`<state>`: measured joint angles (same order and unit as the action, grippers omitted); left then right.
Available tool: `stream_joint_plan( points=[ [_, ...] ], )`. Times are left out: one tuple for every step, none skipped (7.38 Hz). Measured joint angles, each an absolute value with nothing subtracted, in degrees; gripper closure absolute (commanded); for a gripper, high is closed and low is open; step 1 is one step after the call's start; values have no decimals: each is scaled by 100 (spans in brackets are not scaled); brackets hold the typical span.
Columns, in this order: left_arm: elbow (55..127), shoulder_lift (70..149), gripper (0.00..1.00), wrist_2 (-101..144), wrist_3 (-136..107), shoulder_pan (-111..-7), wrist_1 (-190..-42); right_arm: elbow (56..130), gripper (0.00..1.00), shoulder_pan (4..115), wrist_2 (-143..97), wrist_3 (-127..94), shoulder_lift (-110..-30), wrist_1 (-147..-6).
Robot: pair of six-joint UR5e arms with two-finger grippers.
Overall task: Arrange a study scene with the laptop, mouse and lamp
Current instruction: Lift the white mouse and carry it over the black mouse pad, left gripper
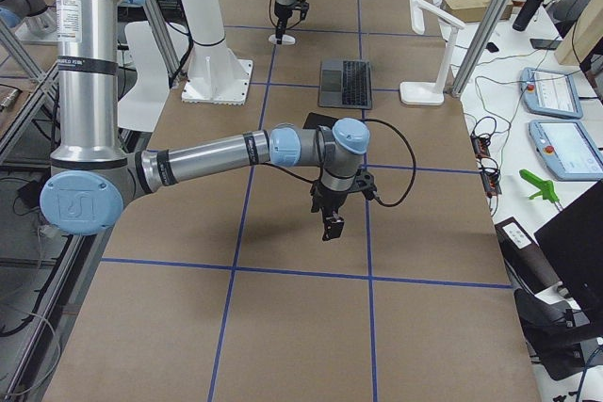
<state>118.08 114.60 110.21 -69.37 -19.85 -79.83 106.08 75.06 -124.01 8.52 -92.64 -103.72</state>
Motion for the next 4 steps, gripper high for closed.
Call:
stream_joint_plan(
  points=[
    [11730,11620,76,11014,-7024,-1981,-7986,10608,0,7506,-12401,852,-9268,-10373],
    [11589,11828,79,11006,-7098,-1980,-7990,10608,0,7506,-12401,852,-9275,-10375],
    [11426,12046,78,10998,-7162,-1978,-7997,10608,0,7506,-12400,852,-9283,-10375],
    [11284,12240,77,10991,-7249,-1978,-8011,10604,0,7506,-12396,851,-9287,-10376]
  ],
)
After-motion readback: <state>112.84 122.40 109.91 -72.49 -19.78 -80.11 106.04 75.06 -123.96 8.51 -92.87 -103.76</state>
